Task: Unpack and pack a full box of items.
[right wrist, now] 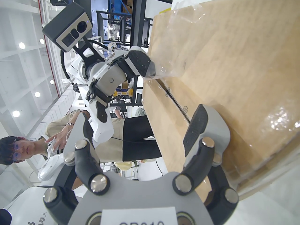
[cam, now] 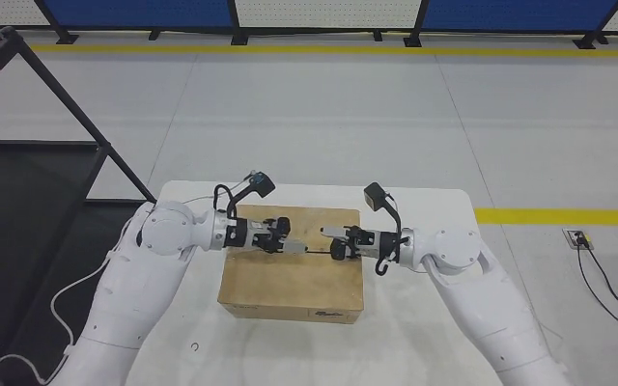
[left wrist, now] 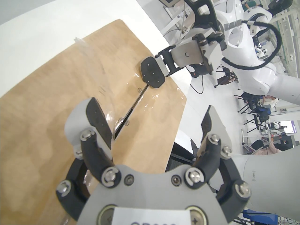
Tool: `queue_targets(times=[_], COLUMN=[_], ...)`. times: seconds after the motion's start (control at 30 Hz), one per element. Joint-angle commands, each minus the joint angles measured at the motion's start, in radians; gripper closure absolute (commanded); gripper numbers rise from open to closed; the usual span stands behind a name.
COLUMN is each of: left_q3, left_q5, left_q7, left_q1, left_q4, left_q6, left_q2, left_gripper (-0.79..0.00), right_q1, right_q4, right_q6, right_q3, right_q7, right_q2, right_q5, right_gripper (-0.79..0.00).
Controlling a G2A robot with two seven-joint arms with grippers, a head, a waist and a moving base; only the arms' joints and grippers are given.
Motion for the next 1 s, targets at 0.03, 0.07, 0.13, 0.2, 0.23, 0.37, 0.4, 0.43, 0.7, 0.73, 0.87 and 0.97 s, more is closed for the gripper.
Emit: queue_targets(times=[0.03,0.07,0.13,0.2,0.23,0.37,0.4,0.43,0.7,0.73,0.87,0.97], left_q3=[0.024,0.034,0.058,0.079,0.090,0.118,0.125,0.131,0.153,0.150,0.122,0.093], left_q5=[-0.016,-0.027,-0.039,-0.034,-0.027,-0.027,-0.030,-0.033,-0.081,-0.085,-0.115,-0.091], left_q7=[0.005,0.004,0.001,0.006,0.011,0.027,0.029,0.031,0.044,0.048,0.069,0.119], left_q1=[-0.003,-0.002,-0.003,-0.005,-0.004,-0.006,-0.009,-0.013,-0.027,-0.029,-0.026,-0.017], left_q4=[-0.008,-0.016,-0.036,-0.055,-0.064,-0.070,-0.069,-0.067,-0.091,-0.090,-0.068,-0.052], left_q6=[-0.005,-0.004,-0.001,-0.006,-0.011,-0.027,-0.029,-0.030,-0.043,-0.048,-0.060,-0.049], left_q2=[0.007,0.010,0.016,0.024,0.028,0.042,0.045,0.047,0.067,0.070,0.078,0.086], left_gripper=[-0.785,-0.785,-0.785,-0.785,-0.785,-0.785,-0.785,-0.785,-0.785,-0.785,-0.785,-0.785], right_q1=[-0.004,-0.005,-0.009,-0.012,-0.014,-0.016,-0.016,-0.017,-0.020,-0.020,-0.021,-0.024], right_q4=[-0.004,-0.004,-0.006,-0.006,-0.005,-0.007,-0.008,-0.009,-0.006,-0.006,-0.006,-0.011], right_q6=[0.002,0.005,0.009,0.008,0.008,0.007,0.006,0.006,0.001,0.000,-0.007,-0.019], right_q3=[0.004,0.006,0.011,0.017,0.021,0.027,0.028,0.029,0.034,0.034,0.038,0.043], right_q7=[-0.006,-0.008,-0.010,-0.009,-0.007,-0.001,0.000,0.002,0.006,0.006,0.003,0.003], right_q2=[0.002,0.003,0.005,0.007,0.008,0.012,0.012,0.013,0.017,0.017,0.018,0.018], right_q5=[0.001,-0.001,-0.001,-0.001,0.001,0.001,0.002,0.003,0.009,0.010,0.019,0.038], right_gripper=[-0.785,-0.785,-0.785,-0.785,-0.785,-0.785,-0.785,-0.785,-0.785,-0.785,-0.785,-0.785])
